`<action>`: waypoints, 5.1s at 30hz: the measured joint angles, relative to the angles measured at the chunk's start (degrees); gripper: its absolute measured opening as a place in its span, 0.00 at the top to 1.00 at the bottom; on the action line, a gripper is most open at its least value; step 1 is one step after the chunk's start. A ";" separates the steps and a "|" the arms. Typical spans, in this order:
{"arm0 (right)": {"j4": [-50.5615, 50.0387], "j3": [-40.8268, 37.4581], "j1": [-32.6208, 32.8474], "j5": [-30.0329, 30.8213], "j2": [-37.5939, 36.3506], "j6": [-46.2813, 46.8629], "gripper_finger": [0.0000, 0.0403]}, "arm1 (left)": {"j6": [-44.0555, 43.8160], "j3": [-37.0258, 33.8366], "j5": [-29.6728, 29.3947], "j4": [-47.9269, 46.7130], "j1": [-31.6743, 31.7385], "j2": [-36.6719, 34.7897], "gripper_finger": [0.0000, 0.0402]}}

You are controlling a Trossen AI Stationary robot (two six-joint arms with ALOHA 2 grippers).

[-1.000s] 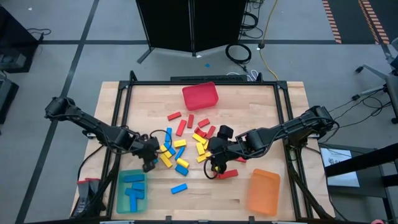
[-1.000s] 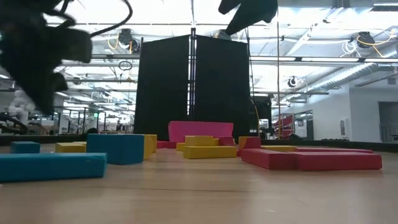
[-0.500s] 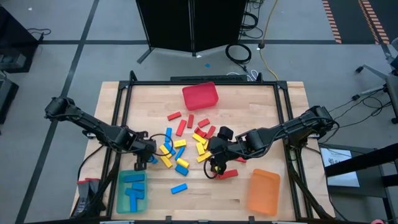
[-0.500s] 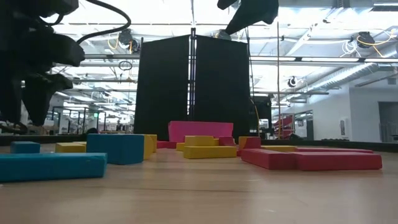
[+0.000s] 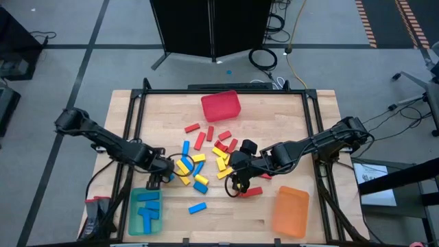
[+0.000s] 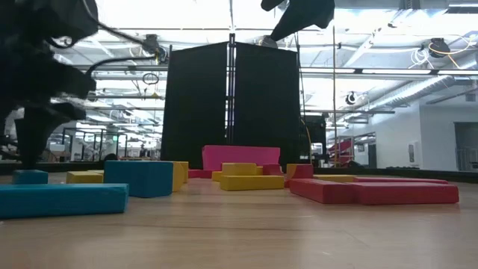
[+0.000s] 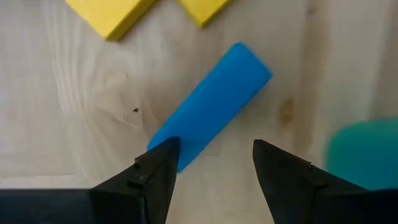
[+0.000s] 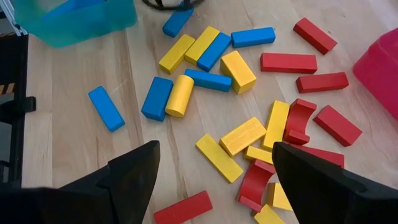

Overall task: Sort blocks
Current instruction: Put the blue block into the green bin

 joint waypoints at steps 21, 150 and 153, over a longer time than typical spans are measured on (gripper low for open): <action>-0.47 0.00 0.02 -1.51 0.00 -0.46 0.24 | 6.70 4.37 -8.96 1.91 -0.02 3.74 0.47; -5.03 0.00 0.02 -1.49 0.02 -6.26 0.24 | -50.74 36.96 -11.63 -24.11 -8.52 5.96 0.74; -5.07 0.00 0.02 -1.53 0.02 -6.23 0.24 | -55.80 37.51 -11.62 -24.81 -16.80 3.94 0.74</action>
